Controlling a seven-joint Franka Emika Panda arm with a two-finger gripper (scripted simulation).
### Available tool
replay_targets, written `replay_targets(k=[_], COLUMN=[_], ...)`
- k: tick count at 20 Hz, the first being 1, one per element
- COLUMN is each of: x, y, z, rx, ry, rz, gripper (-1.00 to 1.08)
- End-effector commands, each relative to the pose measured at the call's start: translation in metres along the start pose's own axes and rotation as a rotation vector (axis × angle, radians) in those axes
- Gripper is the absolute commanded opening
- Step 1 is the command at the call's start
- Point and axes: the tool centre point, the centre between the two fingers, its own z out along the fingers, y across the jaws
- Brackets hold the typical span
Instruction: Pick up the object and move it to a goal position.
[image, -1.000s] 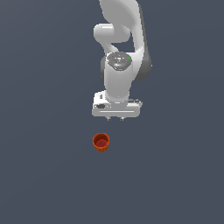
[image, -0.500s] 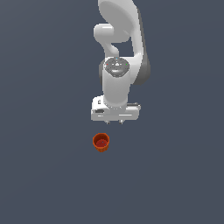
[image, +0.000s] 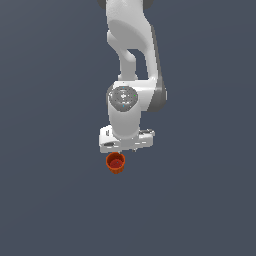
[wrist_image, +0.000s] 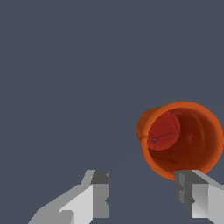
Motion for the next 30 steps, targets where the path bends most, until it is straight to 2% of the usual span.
replay_targets(k=[1,9,15,24,25,30], x=[0.007,0.019,0.019,0.019,0.019,0.019], y=[0.006,0.016,0.016,0.015,0.015,0.015], z=[0.008,0.023,0.026,0.054,0.054,0.054], rx=[0.010,0.028,0.028,0.029,0.029,0.029], ry=[-0.005,-0.012,-0.013,-0.013,-0.013,-0.013], rz=[-0.027,-0.073,-0.074,-0.077,-0.077,-0.077], gripper=[0.28,0.28,0.28,0.28,-1.00,-1.00])
